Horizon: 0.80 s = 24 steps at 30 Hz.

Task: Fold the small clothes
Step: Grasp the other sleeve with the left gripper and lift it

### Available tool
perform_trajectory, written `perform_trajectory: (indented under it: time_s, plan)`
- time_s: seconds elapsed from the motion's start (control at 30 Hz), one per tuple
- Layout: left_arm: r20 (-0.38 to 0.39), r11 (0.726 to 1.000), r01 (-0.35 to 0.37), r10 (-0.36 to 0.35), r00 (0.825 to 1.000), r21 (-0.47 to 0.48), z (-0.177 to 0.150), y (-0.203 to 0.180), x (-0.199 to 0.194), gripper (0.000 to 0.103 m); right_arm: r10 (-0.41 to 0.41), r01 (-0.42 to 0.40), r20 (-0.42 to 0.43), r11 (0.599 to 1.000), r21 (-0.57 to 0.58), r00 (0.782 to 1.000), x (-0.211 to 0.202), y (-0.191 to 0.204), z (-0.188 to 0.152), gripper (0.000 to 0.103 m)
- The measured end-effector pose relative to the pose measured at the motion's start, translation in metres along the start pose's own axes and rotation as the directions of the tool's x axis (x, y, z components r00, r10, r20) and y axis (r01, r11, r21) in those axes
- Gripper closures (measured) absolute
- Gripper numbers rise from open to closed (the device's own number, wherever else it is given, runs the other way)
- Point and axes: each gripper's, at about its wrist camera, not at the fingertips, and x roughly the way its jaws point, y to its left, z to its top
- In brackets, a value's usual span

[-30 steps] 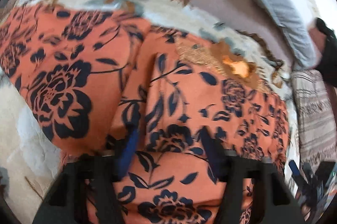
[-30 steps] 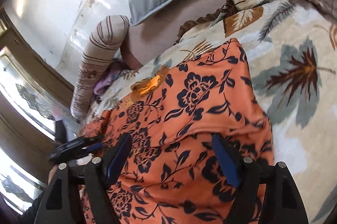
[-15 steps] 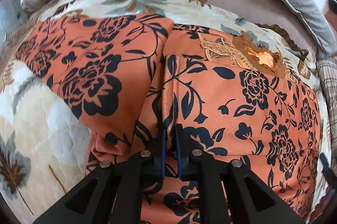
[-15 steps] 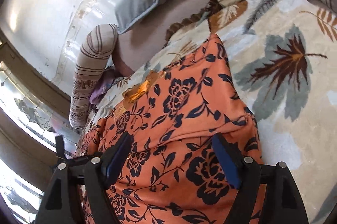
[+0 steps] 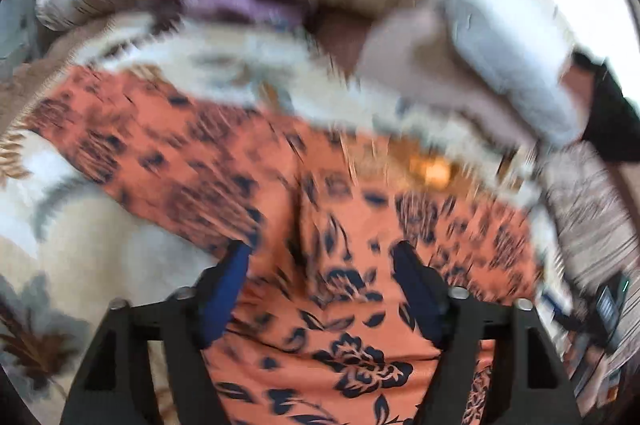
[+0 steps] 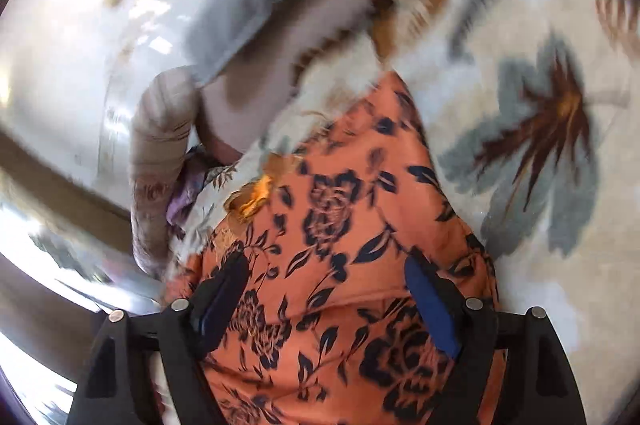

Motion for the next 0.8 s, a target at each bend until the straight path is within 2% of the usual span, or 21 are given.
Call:
perform_trajectory:
  time_s: [0.1, 0.13, 0.2, 0.3, 0.37, 0.43, 0.53, 0.57, 0.63, 0.73, 0.77, 0.8]
  plan:
    - [0.077, 0.989, 0.041, -0.03, 0.997, -0.139, 0.019, 0.06, -0.028, 0.027, -0.038, 0.037, -0.007, 0.993, -0.113, 0.999, -0.005, 0.02, -0.032, 0.018]
    - [0.1, 0.975, 0.058, -0.037, 0.994, -0.215, 0.026, 0.09, -0.033, 0.027, -0.044, 0.042, -0.011, 0.988, -0.146, 0.999, -0.003, 0.025, -0.044, 0.018]
    - [0.123, 0.93, 0.066, -0.023, 0.992, -0.362, 0.035, 0.14, -0.034, 0.027, -0.073, 0.066, -0.025, 0.978, -0.198, 0.997, 0.004, 0.029, -0.059, 0.018]
    - [0.127, 0.845, 0.069, -0.001, 0.992, -0.531, 0.047, 0.208, -0.021, 0.028, -0.132, 0.114, -0.047, 0.953, -0.281, 0.99, 0.019, 0.028, -0.075, 0.018]
    - [0.124, 0.803, 0.058, 0.02, 0.992, -0.593, 0.053, 0.241, -0.011, 0.028, -0.14, 0.12, -0.049, 0.952, -0.282, 0.989, 0.022, 0.025, -0.078, 0.018]
    - [0.127, 0.776, 0.058, 0.029, 0.992, -0.628, 0.06, 0.262, -0.002, 0.028, -0.125, 0.105, -0.058, 0.958, -0.267, 0.99, 0.022, 0.019, -0.078, 0.018]
    - [0.143, 0.76, 0.061, 0.043, 0.989, -0.647, 0.072, 0.28, 0.008, 0.028, -0.111, 0.091, -0.064, 0.961, -0.26, 0.992, 0.023, 0.014, -0.078, 0.015]
    - [0.129, 0.759, 0.051, 0.044, 0.991, -0.649, 0.074, 0.283, 0.014, 0.028, -0.111, 0.09, -0.065, 0.96, -0.266, 0.992, 0.023, 0.014, -0.078, 0.015]
    - [0.111, 0.74, 0.048, 0.037, 0.993, -0.671, 0.075, 0.29, 0.023, 0.028, -0.116, 0.093, -0.067, 0.956, -0.277, 0.991, 0.026, 0.017, -0.078, 0.012]
    - [0.13, 0.736, 0.04, 0.065, 0.989, -0.675, 0.077, 0.292, 0.029, 0.029, -0.115, 0.091, -0.07, 0.955, -0.282, 0.991, 0.029, 0.019, -0.079, 0.012]
    - [0.124, 0.737, 0.024, 0.082, 0.989, -0.675, 0.078, 0.294, 0.029, 0.034, -0.114, 0.09, -0.069, 0.955, -0.282, 0.991, 0.029, 0.019, -0.079, 0.012]
    - [0.096, 0.742, -0.029, 0.126, 0.987, -0.67, 0.081, 0.293, 0.03, 0.058, -0.111, 0.088, -0.069, 0.956, -0.279, 0.991, 0.029, 0.019, -0.079, 0.012]
